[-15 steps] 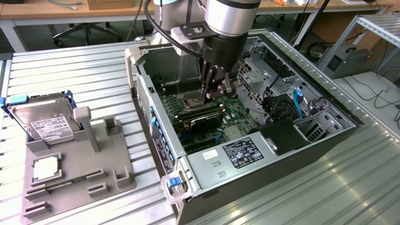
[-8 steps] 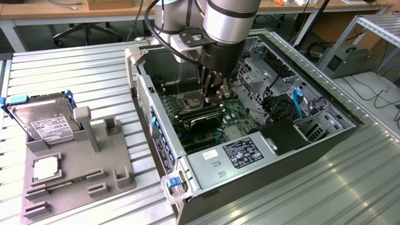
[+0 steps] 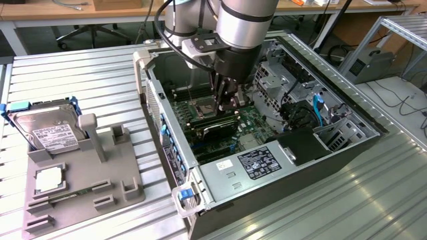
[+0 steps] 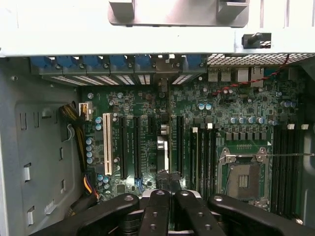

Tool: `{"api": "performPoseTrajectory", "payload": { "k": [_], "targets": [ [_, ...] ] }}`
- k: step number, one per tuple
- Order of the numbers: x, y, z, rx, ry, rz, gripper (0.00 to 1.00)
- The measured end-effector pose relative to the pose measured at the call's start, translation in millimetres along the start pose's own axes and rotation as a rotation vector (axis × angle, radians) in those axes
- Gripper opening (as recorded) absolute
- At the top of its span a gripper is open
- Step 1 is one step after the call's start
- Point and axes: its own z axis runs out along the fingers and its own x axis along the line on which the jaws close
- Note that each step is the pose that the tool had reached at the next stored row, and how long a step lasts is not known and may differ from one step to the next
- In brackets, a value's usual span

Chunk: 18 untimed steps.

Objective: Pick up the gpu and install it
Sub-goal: 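Press down on the gpu until it lock into place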

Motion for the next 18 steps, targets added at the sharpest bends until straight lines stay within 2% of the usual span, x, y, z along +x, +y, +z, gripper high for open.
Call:
{"api": "performPoseTrajectory", "payload": {
  "k": [8,18],
  "targets": [
    [-4.6,3.4,1.5,0.0,-0.0001,0.0,0.11],
    [-5.4,4.2,19.0,0.0,-0.0001,0.0,0.11]
  ]
}}
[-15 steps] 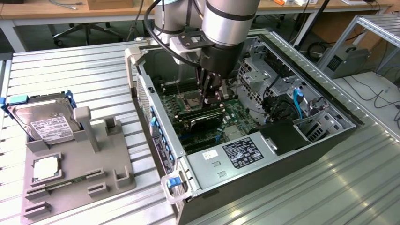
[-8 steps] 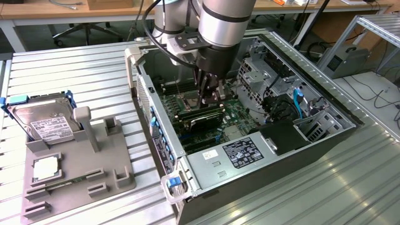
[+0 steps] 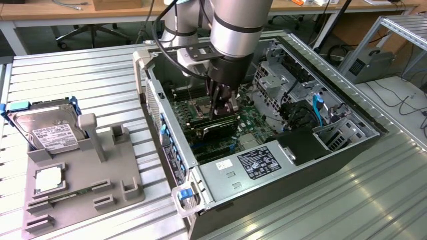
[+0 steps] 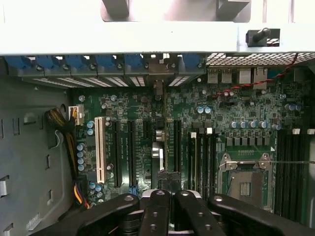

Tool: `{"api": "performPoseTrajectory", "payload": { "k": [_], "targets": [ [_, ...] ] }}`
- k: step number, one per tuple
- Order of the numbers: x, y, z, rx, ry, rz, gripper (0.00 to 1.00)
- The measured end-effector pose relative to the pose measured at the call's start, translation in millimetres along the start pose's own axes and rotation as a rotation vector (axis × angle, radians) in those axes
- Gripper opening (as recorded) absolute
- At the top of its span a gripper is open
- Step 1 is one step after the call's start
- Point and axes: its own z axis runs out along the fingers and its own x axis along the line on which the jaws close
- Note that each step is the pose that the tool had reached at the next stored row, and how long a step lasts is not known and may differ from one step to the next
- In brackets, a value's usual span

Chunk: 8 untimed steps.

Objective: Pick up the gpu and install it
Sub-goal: 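Press down on the gpu until it lock into place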

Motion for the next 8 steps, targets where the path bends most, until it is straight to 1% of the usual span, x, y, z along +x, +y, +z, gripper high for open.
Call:
{"api": "performPoseTrajectory", "payload": {
  "k": [7,8],
  "targets": [
    [-0.7,0.0,1.3,0.0001,-0.0004,0.0,0.11],
    [-1.4,0.1,6.8,-0.0001,-0.0003,0.0,0.11]
  ]
}}
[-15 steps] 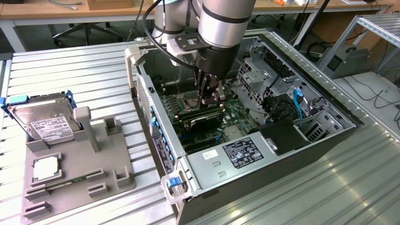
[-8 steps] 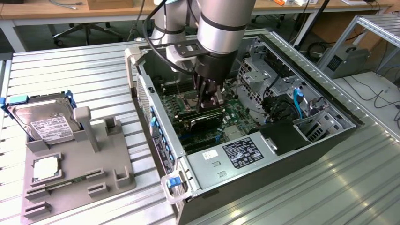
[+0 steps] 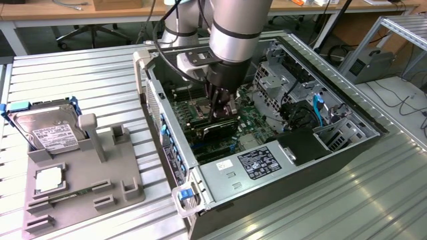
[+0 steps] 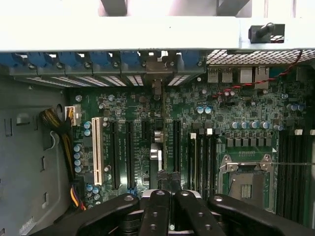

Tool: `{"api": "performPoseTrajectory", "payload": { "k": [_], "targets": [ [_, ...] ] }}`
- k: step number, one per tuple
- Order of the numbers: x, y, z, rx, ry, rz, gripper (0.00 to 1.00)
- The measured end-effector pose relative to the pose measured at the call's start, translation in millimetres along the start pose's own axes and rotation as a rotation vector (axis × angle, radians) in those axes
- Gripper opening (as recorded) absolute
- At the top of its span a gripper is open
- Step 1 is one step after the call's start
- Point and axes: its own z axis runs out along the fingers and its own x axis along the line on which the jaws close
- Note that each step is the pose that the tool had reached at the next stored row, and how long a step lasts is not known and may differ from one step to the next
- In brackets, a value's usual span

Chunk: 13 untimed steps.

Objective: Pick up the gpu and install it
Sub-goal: 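Press down on the gpu until it lock into place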

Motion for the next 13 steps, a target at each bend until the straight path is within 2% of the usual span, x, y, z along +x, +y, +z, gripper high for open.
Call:
{"api": "performPoseTrajectory", "payload": {
  "k": [1,3,6,10,13],
  "targets": [
    [0.2,0.0,9.8,0.0001,0.0005,0.0,0.11],
    [-0.6,1.4,16.9,0.0001,0.0006,0.0,0.11],
    [-1.9,-0.5,22.3,0.0,0.0007,0.0,0.11],
    [-1.9,-0.1,23.6,0.0,0.0008,0.0,0.11],
    [-1.8,5.4,25.0,0.0,0.0008,0.0,0.11]
  ]
}}
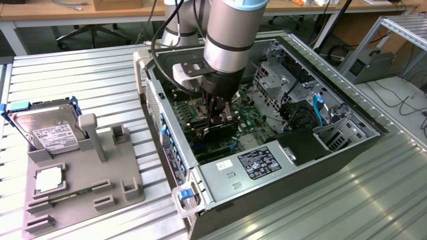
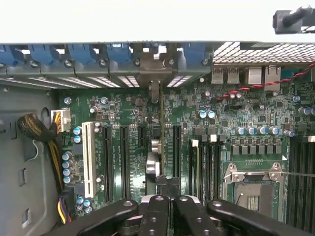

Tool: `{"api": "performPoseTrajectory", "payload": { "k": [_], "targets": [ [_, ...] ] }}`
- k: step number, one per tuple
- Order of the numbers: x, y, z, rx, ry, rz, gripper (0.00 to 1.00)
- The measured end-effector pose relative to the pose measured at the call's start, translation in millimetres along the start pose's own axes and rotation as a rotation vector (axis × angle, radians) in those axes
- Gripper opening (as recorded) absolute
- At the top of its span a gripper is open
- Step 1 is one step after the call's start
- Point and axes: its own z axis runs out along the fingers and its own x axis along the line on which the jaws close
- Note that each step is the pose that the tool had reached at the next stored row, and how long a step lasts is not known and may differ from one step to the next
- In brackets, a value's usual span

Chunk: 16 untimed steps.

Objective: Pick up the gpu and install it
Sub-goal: 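Press down on the gpu until it lock into place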

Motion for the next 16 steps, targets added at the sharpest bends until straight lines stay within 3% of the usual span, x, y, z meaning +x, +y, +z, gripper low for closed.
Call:
{"api": "performPoseTrajectory", "payload": {
  "k": [16],
  "targets": [
    [-0.9,0.6,0.0,0.0,0.0,0.0,0.11]
  ]
}}
